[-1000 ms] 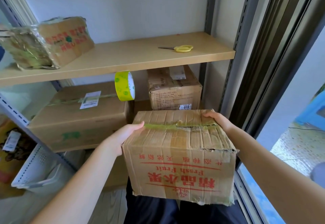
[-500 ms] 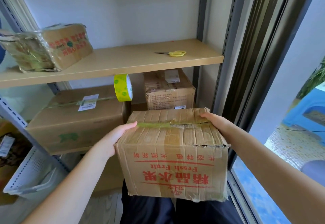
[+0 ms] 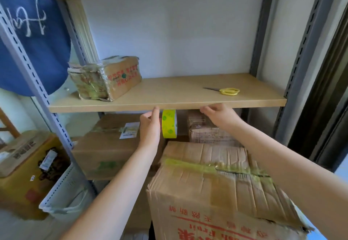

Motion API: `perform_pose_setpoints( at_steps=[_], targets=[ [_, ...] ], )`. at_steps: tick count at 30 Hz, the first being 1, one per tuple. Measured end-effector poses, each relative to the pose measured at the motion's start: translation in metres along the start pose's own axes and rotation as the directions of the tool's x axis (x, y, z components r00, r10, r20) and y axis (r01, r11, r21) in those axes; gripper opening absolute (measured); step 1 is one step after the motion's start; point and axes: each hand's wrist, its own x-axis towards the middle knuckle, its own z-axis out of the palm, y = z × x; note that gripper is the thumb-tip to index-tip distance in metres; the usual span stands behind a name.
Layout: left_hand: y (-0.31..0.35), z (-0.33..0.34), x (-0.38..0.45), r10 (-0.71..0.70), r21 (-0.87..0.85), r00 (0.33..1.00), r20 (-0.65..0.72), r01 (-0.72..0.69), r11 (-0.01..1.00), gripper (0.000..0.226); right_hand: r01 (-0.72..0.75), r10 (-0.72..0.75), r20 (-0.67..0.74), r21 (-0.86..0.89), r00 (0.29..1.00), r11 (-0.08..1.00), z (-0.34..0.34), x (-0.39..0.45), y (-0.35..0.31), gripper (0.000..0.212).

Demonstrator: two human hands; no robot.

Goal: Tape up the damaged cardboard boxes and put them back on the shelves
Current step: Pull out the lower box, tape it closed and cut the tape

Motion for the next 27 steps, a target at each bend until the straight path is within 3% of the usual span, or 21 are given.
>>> perform_pose_setpoints(
  at_steps=[3,5,7,10,14,17,21,25,27],
  targets=[
    [0.018,0.016,0.009,-0.227,-0.055,0.962,0.151,0.238,0.970,0.051,-0.152,0.144,0.084,0.096,0.986,0.984,0.040,0.024,-0.031,0.058],
    [0.020,0.021,0.011,-0.323,-0.019,0.926,0.198,0.333,0.943,0.055,-0.297,0.249,0.184,0.317,0.951,0.901,0.066,0.030,-0.041,0.063],
    [0.021,0.024,0.012,-0.329,0.139,0.932,0.152,0.310,0.941,0.057,-0.327,0.253,0.218,0.448,0.942,0.832,0.087,0.031,-0.047,0.055],
    [0.035,0.026,0.012,-0.267,0.354,0.961,0.076,0.224,0.908,0.040,-0.371,0.329,0.173,0.467,0.928,0.803,0.097,0.034,-0.059,0.042],
    [0.058,0.031,0.013,-0.231,0.388,0.967,0.106,0.173,0.905,0.033,-0.460,0.372,0.306,0.300,0.876,0.836,0.082,0.032,-0.083,0.035],
    [0.075,0.034,0.006,-0.204,0.350,0.967,0.155,0.139,0.926,0.027,-0.413,0.356,0.291,0.167,0.888,0.895,0.060,0.028,-0.097,0.041],
    [0.102,0.034,-0.014,-0.024,0.347,0.979,0.204,-0.049,0.936,0.025,-0.217,0.166,0.226,0.225,0.960,0.950,0.029,0.013,-0.116,0.031],
    [0.111,0.030,-0.054,0.068,0.191,0.887,0.457,-0.173,0.966,0.008,-0.120,0.059,0.160,0.407,0.985,0.906,-0.009,-0.011,-0.104,0.006],
    [0.103,0.033,-0.077,0.060,0.126,0.821,0.568,-0.159,0.979,0.009,-0.118,0.080,0.094,0.528,0.992,0.841,-0.028,-0.037,-0.077,0.010]
  ],
)
